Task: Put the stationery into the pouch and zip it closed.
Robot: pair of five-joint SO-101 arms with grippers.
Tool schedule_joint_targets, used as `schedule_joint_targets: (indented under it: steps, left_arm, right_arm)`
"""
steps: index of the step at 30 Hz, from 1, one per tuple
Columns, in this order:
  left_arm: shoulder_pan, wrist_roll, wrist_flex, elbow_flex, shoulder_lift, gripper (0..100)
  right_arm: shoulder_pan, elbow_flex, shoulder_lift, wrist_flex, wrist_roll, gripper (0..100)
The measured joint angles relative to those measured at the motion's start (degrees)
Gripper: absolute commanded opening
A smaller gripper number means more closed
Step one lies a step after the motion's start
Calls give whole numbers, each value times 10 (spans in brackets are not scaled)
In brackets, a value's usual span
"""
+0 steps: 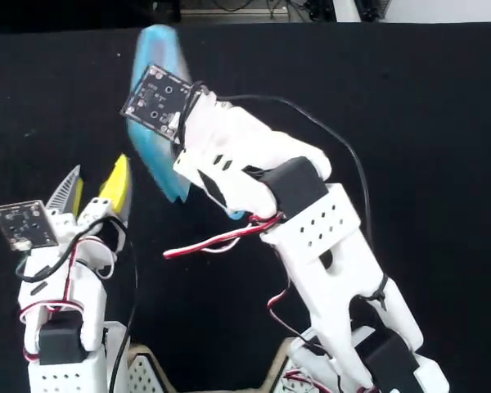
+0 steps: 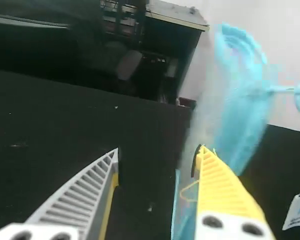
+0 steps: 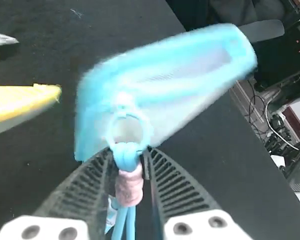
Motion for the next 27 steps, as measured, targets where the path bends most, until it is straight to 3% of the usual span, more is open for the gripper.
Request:
schedule_joint_targets:
  steps: [5, 9, 13, 16, 27]
  left_arm:
    - [-2, 0, 7, -9, 2, 249]
    - [3, 0, 68, -56, -2, 250]
    - [61, -4, 113, -85, -3, 248]
    - [108, -47, 110, -84, -3, 246]
    - [129, -71, -100, 39, 0, 249]
  right_arm:
    - [0, 0, 0, -1, 0, 11]
    - [0, 0, 0, -1, 0, 11]
    - [0, 0, 0, -1, 0, 11]
    - [-1, 0, 0, -1, 0, 11]
    - [-1, 0, 0, -1, 0, 11]
